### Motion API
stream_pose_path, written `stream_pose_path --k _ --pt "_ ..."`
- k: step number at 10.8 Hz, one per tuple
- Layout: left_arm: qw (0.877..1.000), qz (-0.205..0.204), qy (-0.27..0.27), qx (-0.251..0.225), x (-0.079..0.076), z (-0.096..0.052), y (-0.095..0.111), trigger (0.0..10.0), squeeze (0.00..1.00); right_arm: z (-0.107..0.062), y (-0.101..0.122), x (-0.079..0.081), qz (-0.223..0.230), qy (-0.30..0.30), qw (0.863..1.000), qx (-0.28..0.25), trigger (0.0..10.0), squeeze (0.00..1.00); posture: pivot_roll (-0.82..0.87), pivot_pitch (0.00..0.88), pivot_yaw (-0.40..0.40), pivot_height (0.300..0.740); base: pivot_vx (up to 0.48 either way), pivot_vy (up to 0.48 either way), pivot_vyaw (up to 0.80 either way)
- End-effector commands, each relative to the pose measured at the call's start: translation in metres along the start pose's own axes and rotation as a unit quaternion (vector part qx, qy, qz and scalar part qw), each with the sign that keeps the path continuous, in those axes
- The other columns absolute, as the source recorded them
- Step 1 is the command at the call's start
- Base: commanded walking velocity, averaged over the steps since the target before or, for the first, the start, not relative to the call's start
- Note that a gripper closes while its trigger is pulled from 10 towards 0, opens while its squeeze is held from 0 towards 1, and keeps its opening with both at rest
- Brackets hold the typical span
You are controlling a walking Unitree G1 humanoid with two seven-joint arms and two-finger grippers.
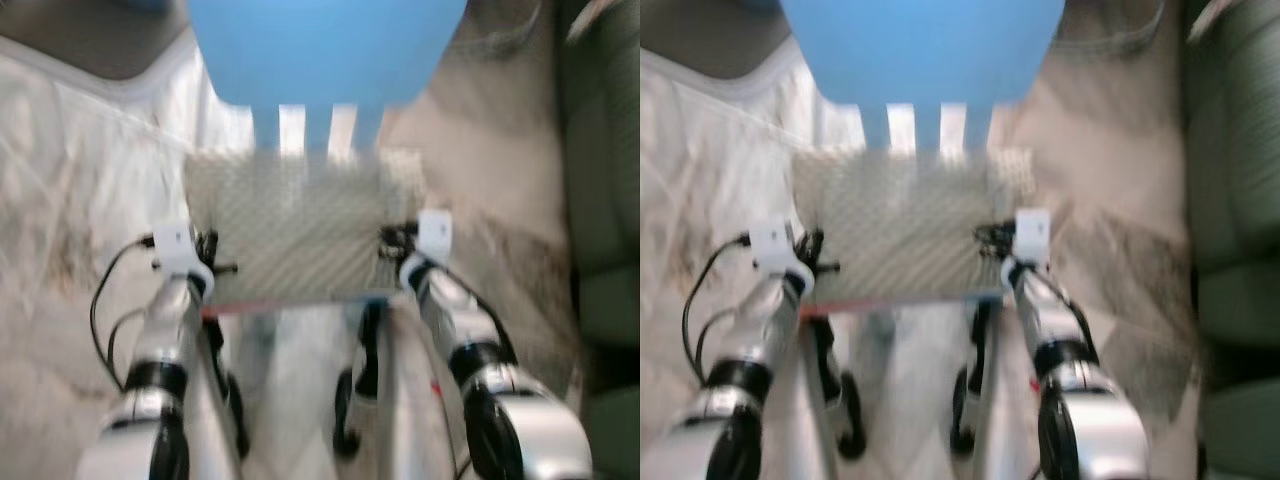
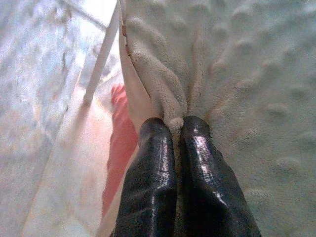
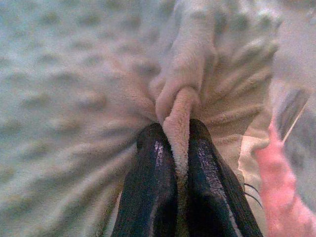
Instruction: Move the pillow to the sofa
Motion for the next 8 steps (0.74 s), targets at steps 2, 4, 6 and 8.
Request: stream_pose_path --k 2,4,6,8 --pt "0.996 0.053 -0.003 -0.069 -0.007 -0.028 0.011 0.0 0.00 -0.018 0.009 -0.008 -0.024 0.003 0.997 -0.080 0.0 0.00 0.04 0.049 -0.072 0.531 0.000 0.000 0.00" --pt "0.990 0.083 0.011 -0.109 -0.007 -0.053 0.022 0.0 0.00 -0.036 0.015 -0.009 -0.048 0.005 0.992 -0.119 0.0 0.00 0.04 0.027 -0.057 0.531 0.000 0.000 0.00" --pt "0.984 0.109 0.003 -0.139 -0.017 -0.085 0.032 0.0 0.00 -0.074 0.026 -0.012 -0.096 -0.003 0.980 -0.172 0.0 0.00 0.03 0.032 -0.049 0.531 0.000 0.000 0.00" --pt "0.986 0.124 -0.004 -0.114 -0.016 -0.098 0.020 5.1 0.00 -0.104 0.011 -0.022 -0.107 -0.025 0.982 -0.155 0.0 0.00 0.02 0.046 -0.048 0.531 0.000 0.000 0.00"
Point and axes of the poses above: a point about 5 cm out from each wrist's last joint towards the gripper, its own z axis pointing out of the wrist towards the gripper, its own y axis along the axis of the wrist's last joint, x = y × z, the point moved 4 cm from there along z, pointing out of the wrist towards the gripper, and after that the axes turned 15 degrees about z, right-handed, at the moved point
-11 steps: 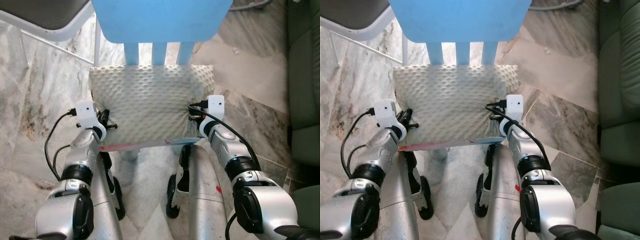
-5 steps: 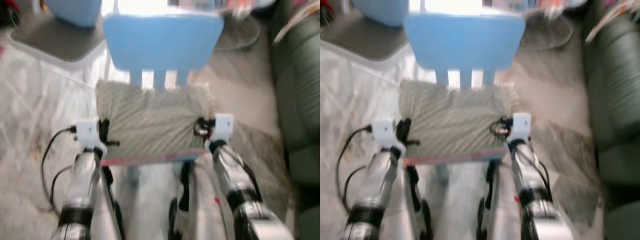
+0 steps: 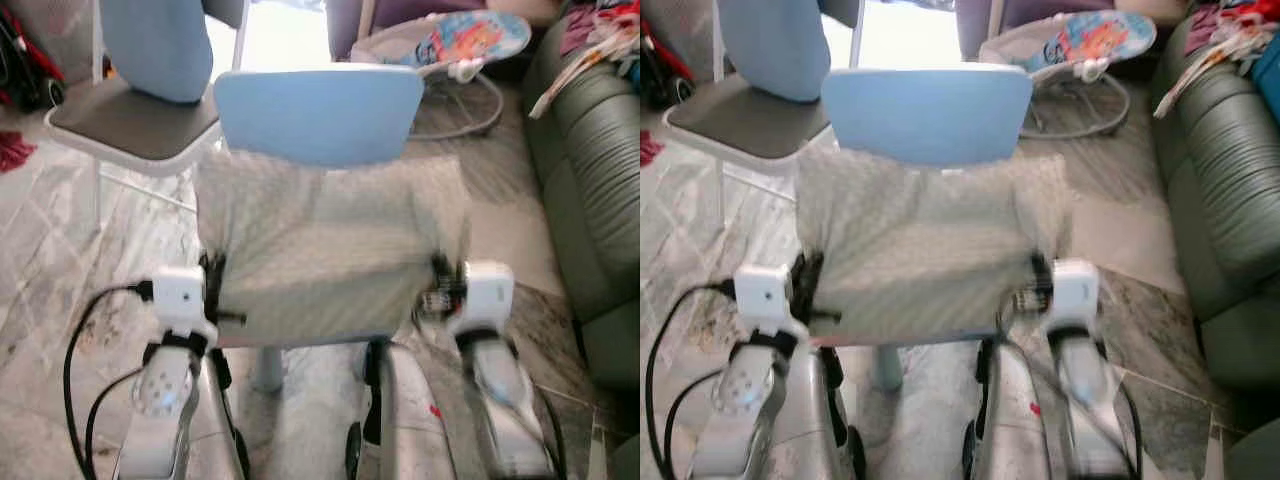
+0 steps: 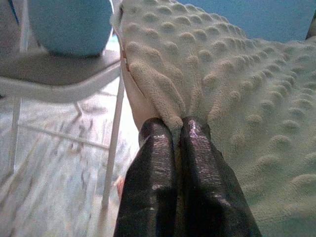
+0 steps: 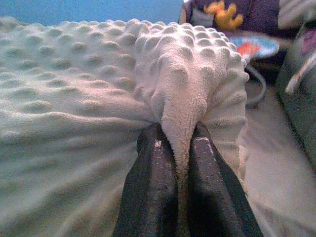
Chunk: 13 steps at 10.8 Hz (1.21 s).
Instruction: Move the pillow to the sofa
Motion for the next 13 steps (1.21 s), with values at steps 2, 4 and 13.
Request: stream_pose_path --k 2,4,13 --pt "1.000 0.011 -0.004 0.010 0.001 0.001 0.004 10.0 0.00 0.001 0.008 0.006 0.008 0.004 1.000 0.008 10.0 0.00 0.01 0.045 -0.051 0.531 0.000 0.000 0.00" --pt "1.000 0.009 -0.015 0.002 -0.009 0.004 0.010 10.0 0.00 0.011 0.023 0.010 0.036 0.007 0.999 -0.012 10.0 0.00 0.01 0.041 -0.053 0.555 0.000 0.000 0.00" --pt "0.999 0.009 -0.017 0.038 -0.009 0.017 0.005 10.0 0.00 0.024 0.031 0.005 0.054 -0.008 0.998 -0.004 10.0 0.00 0.00 0.031 -0.053 0.705 0.000 0.000 0.00"
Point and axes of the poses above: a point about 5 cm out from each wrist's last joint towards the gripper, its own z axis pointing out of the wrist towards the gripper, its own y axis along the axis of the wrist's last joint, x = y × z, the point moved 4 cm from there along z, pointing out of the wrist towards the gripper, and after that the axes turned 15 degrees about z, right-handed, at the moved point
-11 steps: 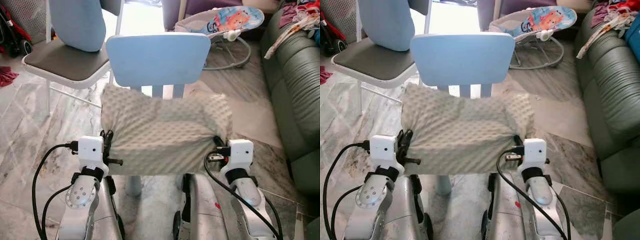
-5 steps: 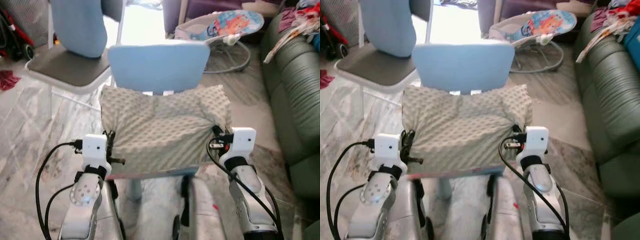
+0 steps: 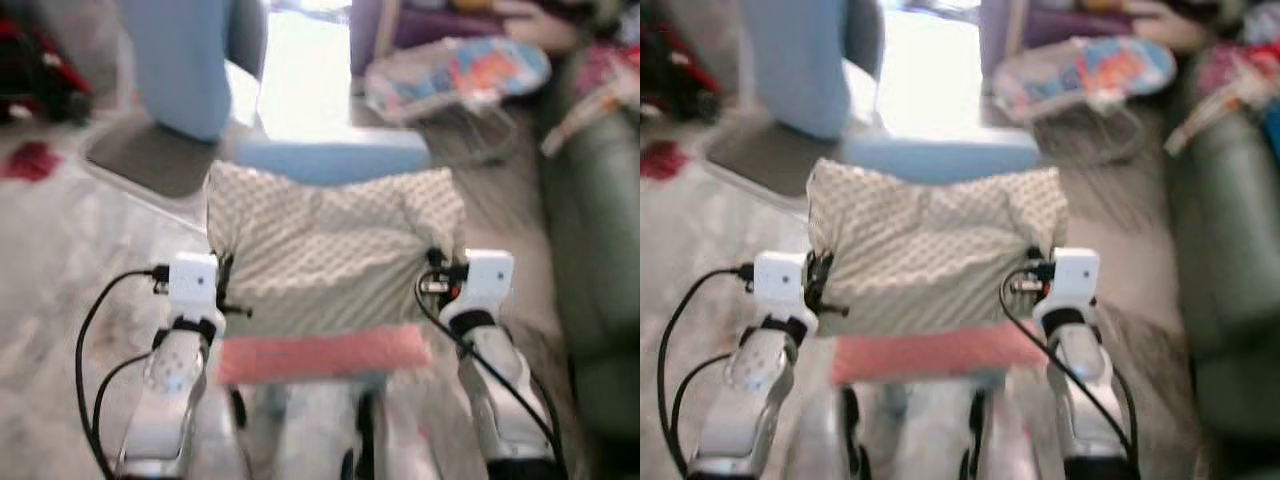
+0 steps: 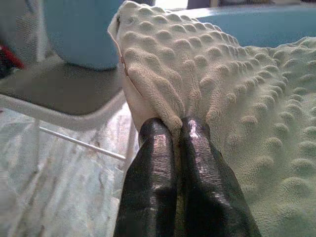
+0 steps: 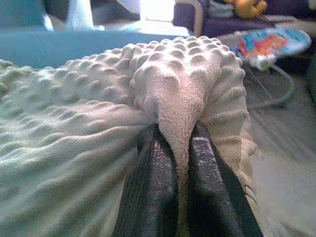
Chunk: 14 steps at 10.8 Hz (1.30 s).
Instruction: Move the pillow to the sofa
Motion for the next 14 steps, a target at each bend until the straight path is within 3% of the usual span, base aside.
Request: stream_pose_path --k 1,2,6,10,14 --pt "1.000 -0.009 -0.007 0.002 -0.003 0.001 0.001 10.0 0.00 0.002 0.011 -0.002 -0.001 -0.003 1.000 -0.018 10.0 0.00 0.00 0.027 -0.054 0.725 0.000 0.000 0.00" --pt "1.000 0.003 -0.014 -0.005 -0.006 0.003 0.004 10.0 0.00 0.002 0.011 -0.003 -0.002 -0.005 1.000 -0.018 10.0 0.00 0.00 0.026 -0.057 0.740 0.000 0.000 0.00" --pt "0.999 -0.025 -0.034 0.000 -0.013 0.004 0.003 10.0 0.00 0.003 0.013 -0.002 -0.018 -0.002 1.000 -0.021 10.0 0.00 -0.01 0.027 -0.056 0.740 0.000 0.000 0.00" --pt "0.998 -0.030 -0.052 -0.003 -0.020 0.004 0.005 10.0 0.00 0.003 0.008 -0.009 0.005 -0.024 1.000 -0.008 10.0 0.00 -0.01 0.032 -0.055 0.740 0.000 0.000 0.00" --pt "0.998 -0.032 -0.058 0.000 -0.021 0.004 0.005 10.0 0.00 0.002 0.005 -0.012 0.010 -0.033 0.999 -0.002 10.0 0.00 -0.01 0.036 -0.052 0.740 -0.263 0.000 0.00"
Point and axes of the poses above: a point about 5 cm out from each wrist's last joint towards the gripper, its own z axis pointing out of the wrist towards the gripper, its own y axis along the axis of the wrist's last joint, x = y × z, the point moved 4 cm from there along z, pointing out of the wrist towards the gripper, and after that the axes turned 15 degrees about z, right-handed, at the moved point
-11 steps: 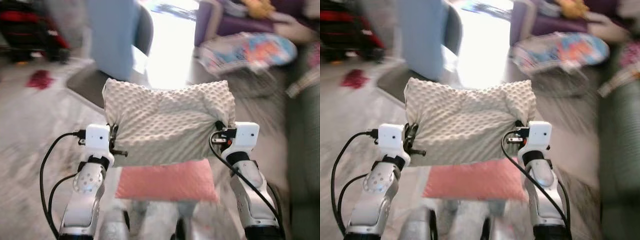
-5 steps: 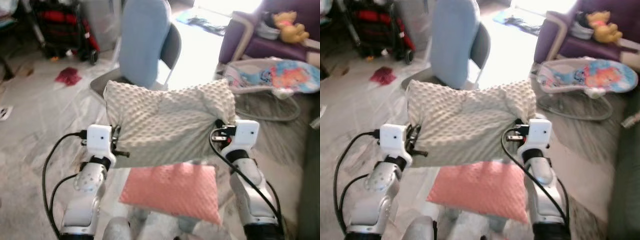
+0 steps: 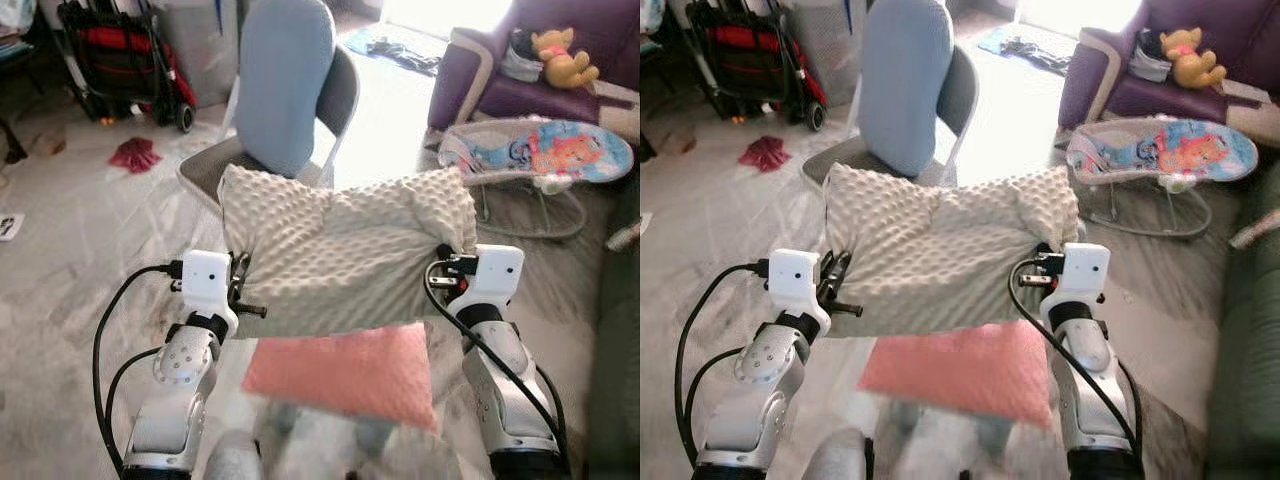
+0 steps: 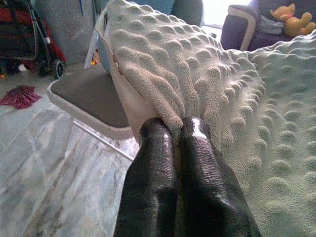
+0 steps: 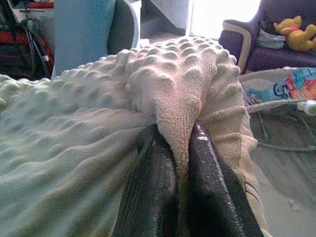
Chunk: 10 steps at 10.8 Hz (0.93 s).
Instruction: Move the pillow to the sofa
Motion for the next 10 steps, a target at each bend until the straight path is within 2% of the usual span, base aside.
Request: stream_pose_path --k 1,10 --pt "1.000 -0.002 -0.012 -0.002 -0.0042 0.0000 0.0017 10.0 0.00 -0.0002 0.0022 -0.0026 0.002 -0.007 1.000 -0.003 10.0 0.00 -0.01 0.037 -0.051 0.740 -0.274 0.000 0.00" --pt "1.000 0.001 -0.018 0.006 -0.0051 0.0014 -0.0001 10.0 0.00 -0.0002 -0.0037 -0.0022 0.006 -0.008 1.000 0.010 10.0 0.00 -0.01 0.044 -0.057 0.740 -0.276 0.000 0.00"
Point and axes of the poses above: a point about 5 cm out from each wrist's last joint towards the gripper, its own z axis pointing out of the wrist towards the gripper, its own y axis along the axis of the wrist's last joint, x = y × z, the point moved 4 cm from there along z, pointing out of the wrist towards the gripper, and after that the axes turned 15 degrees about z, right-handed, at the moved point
